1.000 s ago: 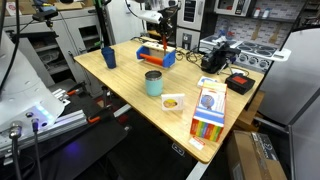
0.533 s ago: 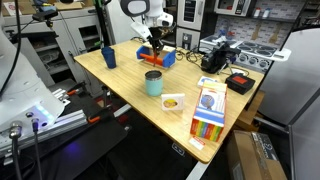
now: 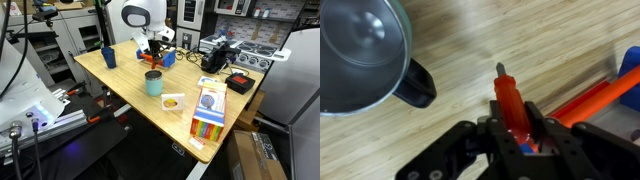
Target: Move the screwdriver from the toolbox to the table then turn the bolt
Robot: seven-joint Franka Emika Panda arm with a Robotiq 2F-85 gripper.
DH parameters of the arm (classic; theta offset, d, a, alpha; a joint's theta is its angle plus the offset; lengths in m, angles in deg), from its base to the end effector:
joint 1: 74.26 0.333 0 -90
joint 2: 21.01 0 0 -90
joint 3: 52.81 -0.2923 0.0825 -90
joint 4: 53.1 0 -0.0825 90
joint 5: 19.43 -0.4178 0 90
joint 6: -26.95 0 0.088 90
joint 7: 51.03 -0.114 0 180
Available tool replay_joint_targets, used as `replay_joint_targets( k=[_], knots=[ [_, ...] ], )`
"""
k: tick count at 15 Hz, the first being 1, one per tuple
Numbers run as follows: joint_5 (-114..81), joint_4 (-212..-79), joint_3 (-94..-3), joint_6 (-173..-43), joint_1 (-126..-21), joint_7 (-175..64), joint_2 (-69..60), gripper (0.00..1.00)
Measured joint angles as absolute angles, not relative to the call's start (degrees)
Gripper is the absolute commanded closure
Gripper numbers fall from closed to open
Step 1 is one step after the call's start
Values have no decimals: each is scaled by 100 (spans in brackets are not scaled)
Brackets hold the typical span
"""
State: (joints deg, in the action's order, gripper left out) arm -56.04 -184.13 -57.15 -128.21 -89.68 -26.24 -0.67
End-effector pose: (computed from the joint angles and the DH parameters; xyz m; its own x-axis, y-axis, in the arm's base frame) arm 0.5282 -0.1203 0.1403 0.9324 -0.3477 0.0988 -0.3067 -0.9056 -0.2928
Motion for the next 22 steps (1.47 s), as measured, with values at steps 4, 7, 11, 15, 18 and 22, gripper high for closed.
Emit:
replay_joint_targets(
  k=[4, 7, 11, 15, 18, 22],
  knots=[
    [-5607, -18329, -5714, -12822, -8976, -2640, 88, 12],
    [-5511, -18262, -5691, -12839, -8953, -2794, 85, 0],
    [-4649, -18202, -5466, -12970, -8722, -3637, 18, 0],
    [-3055, -18205, -4852, -12969, -8170, -5004, -196, 0],
    [-2021, -18161, -4459, -12767, -7828, -5709, -448, 0],
    [-1540, -17836, -4456, -12409, -7677, -5854, -808, 0]
  ],
)
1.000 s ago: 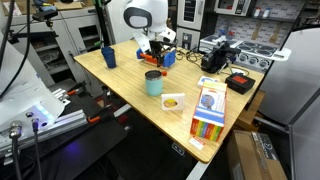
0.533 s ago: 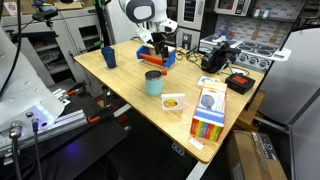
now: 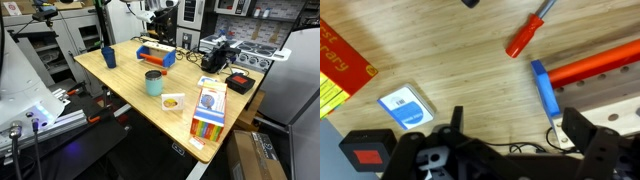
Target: Move the screwdriver from the toolbox to the table then turn the bolt
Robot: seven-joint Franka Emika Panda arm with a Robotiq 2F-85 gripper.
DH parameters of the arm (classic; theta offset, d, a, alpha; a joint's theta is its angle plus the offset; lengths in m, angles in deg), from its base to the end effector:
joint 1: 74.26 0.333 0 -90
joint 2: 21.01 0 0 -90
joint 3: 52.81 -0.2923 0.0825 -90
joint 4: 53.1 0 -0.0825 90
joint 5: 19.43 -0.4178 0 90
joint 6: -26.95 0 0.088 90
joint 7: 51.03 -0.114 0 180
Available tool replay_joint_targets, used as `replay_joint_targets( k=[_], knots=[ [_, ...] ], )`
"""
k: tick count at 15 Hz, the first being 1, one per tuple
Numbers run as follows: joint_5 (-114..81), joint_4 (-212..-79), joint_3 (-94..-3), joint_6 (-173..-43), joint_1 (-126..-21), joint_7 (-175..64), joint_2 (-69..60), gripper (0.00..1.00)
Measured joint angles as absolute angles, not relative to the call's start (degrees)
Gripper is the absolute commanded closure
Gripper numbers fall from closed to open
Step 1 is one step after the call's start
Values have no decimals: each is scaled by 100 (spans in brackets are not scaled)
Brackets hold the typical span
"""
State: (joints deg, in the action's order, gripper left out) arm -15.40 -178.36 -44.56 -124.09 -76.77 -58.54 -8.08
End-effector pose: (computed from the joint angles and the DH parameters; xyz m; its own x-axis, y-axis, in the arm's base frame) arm 0.5868 -0.1104 0.2527 0.9435 -0.2389 0.2295 -0.2565 -0.9653 0.0494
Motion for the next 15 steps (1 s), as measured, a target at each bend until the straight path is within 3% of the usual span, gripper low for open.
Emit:
replay_joint_targets(
  k=[6, 15],
  knots=[
    [-1907, -16887, -4847, -11686, -7688, -4965, -648, 0],
    [-1968, -15140, -5114, -10640, -7742, -3810, 739, 0]
  ],
)
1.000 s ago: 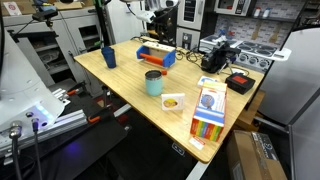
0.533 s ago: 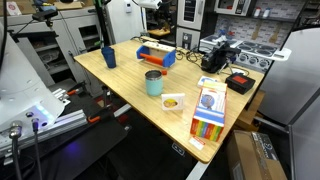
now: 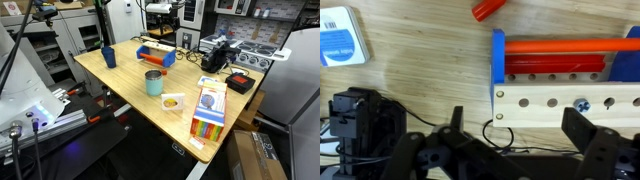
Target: Move the screwdriver from the toolbox to the table then turn the bolt
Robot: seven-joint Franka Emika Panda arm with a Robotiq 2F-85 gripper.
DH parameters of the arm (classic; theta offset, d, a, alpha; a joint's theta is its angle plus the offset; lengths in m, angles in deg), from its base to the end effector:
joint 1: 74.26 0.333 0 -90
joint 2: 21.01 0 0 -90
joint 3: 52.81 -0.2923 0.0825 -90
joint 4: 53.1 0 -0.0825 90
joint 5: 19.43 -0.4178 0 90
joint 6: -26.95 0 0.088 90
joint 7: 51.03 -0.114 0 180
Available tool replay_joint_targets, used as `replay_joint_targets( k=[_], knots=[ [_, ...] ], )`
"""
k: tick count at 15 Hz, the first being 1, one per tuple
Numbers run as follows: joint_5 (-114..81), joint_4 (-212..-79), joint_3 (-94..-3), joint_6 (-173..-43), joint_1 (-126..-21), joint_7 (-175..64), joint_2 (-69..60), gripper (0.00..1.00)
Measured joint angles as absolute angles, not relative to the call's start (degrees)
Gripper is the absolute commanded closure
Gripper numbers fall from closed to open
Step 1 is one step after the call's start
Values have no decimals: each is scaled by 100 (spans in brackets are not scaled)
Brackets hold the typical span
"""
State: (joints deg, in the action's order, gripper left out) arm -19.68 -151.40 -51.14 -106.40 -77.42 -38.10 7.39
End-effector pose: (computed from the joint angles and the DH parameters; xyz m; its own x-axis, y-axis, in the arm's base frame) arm 0.6942 -0.0571 0.2644 0.9834 0.1435 0.1107 0.1403 -0.9895 0.0361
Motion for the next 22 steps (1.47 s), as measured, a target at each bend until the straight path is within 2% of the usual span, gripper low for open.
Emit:
replay_joint_targets(
  k=[8, 22],
  knots=[
    [-1865, -14604, -5609, -10638, -7455, -3561, 1244, 0],
    [-1868, -14494, -5641, -10532, -7491, -3167, 1275, 0]
  ],
)
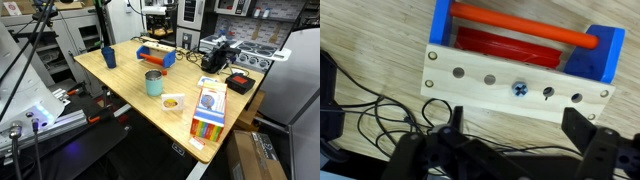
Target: Move the screwdriver from the toolbox to the table then turn the bolt
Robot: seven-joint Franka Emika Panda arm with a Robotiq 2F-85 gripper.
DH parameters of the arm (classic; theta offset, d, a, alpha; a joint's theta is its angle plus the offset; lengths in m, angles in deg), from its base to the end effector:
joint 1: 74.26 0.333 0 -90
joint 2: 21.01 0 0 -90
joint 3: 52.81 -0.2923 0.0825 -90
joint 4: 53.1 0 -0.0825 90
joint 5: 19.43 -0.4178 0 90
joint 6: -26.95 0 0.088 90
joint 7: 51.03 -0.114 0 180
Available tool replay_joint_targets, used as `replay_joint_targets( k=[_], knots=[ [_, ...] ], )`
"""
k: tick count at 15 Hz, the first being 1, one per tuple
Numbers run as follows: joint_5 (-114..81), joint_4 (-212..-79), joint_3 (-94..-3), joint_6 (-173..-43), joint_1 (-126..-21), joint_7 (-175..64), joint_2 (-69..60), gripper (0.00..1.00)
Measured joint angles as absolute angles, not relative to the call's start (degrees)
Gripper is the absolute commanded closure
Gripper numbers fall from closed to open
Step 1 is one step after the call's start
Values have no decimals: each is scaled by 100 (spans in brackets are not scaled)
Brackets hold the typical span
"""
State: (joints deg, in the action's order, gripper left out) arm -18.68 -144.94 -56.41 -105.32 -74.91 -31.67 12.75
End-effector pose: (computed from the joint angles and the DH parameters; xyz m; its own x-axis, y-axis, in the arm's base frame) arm 0.7188 0.0319 0.2517 0.9199 0.3738 0.1187 0.3746 -0.9270 0.0160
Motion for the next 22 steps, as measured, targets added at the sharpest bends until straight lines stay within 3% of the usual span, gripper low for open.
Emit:
replay_joint_targets(
  k=[22],
  knots=[
    [-1859, -14988, -5392, -11787, -7046, -4847, 1724, 0]
  ],
)
